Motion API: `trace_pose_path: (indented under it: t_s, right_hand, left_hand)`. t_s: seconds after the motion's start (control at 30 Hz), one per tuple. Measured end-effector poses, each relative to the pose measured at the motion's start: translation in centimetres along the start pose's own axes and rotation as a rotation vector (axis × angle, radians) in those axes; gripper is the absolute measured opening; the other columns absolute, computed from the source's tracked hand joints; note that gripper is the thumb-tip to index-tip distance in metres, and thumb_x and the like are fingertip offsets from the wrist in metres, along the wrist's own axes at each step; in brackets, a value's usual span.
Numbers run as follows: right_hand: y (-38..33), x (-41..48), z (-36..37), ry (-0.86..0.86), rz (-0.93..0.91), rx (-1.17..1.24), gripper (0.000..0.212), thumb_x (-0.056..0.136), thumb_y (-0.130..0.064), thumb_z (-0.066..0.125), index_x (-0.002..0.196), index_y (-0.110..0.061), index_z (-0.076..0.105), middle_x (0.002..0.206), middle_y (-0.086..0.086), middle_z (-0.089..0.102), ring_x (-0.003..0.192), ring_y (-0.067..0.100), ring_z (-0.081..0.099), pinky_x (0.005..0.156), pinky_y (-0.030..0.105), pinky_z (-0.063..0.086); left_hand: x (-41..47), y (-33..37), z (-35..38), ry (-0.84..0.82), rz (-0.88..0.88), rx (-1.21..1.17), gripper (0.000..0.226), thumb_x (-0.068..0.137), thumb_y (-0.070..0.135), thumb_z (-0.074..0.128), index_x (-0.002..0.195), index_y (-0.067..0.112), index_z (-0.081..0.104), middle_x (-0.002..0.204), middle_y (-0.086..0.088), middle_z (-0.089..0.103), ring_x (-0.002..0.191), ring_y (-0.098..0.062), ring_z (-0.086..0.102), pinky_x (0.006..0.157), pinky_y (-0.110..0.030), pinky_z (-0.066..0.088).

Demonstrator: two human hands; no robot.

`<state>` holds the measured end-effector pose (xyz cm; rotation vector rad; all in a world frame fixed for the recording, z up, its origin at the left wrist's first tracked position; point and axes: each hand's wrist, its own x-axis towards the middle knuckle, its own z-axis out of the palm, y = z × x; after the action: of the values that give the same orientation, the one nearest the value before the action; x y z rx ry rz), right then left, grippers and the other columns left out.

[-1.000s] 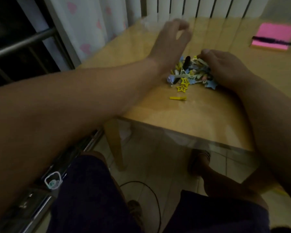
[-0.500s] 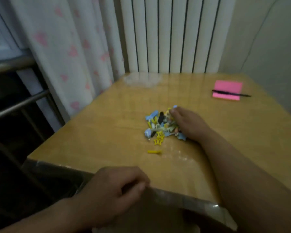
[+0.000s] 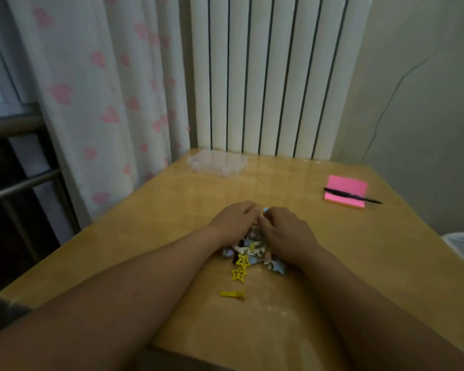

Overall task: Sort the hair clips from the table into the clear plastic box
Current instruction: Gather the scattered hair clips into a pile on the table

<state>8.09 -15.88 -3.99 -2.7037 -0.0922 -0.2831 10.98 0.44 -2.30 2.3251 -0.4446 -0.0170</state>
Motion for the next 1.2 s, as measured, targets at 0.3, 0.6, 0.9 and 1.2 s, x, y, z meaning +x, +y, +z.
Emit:
trace_pose_path:
  t_s: [0.3, 0.6, 0.9, 1.2]
  right_hand:
    - [0.9, 0.7, -0.4, -0.013, -0.027, 0.412, 0.035, 0.111, -0.045, 0.036, 0.119, -0.03, 0.067, 0.113, -0.009, 0.071, 0.105, 0.013, 0.065, 0.091, 0.04, 0.051]
    - [-1.4, -1.5, 0.6, 0.016, -0.108, 0.338, 0.039, 0.109, -0.04, 0.043, 0.147, -0.036, 0.048, 0.139, -0.017, 0.057, 0.122, -0.001, 0.053, 0.096, 0.028, 0.043]
    - [-2.7, -1.5, 0.5, 0.037, 0.035, 0.307, 0.049, 0.111, -0.043, 0.039, 0.157, -0.028, 0.045, 0.156, -0.01, 0.05, 0.14, 0.007, 0.047, 0.111, 0.029, 0.039]
    - [-3.6, -5.8, -1.4, -0.074, -0.169, 0.137, 0.086, 0.091, -0.081, 0.05, 0.163, -0.038, 0.031, 0.166, -0.019, 0.031, 0.151, 0.0, 0.029, 0.124, 0.035, 0.029]
  left_hand:
    - [0.7, -1.9, -0.5, -0.01, 0.061, -0.204, 0.049, 0.111, 0.052, 0.03, 0.139, 0.029, 0.063, 0.126, 0.007, 0.072, 0.119, -0.011, 0.064, 0.109, -0.042, 0.048]
    - [0.5, -1.9, -0.6, -0.008, 0.065, -0.306, 0.044, 0.113, 0.047, 0.032, 0.129, 0.027, 0.067, 0.114, 0.008, 0.072, 0.111, -0.01, 0.066, 0.106, -0.045, 0.05]
    - [0.5, -2.3, -0.7, 0.1, 0.001, -0.325, 0.043, 0.113, 0.044, 0.031, 0.125, 0.024, 0.067, 0.112, 0.006, 0.072, 0.106, -0.018, 0.066, 0.099, -0.047, 0.053]
    - [-1.5, -1.9, -2.6, -0.147, 0.056, -0.278, 0.051, 0.112, 0.051, 0.033, 0.139, 0.02, 0.062, 0.142, -0.002, 0.063, 0.13, -0.021, 0.057, 0.114, -0.047, 0.044]
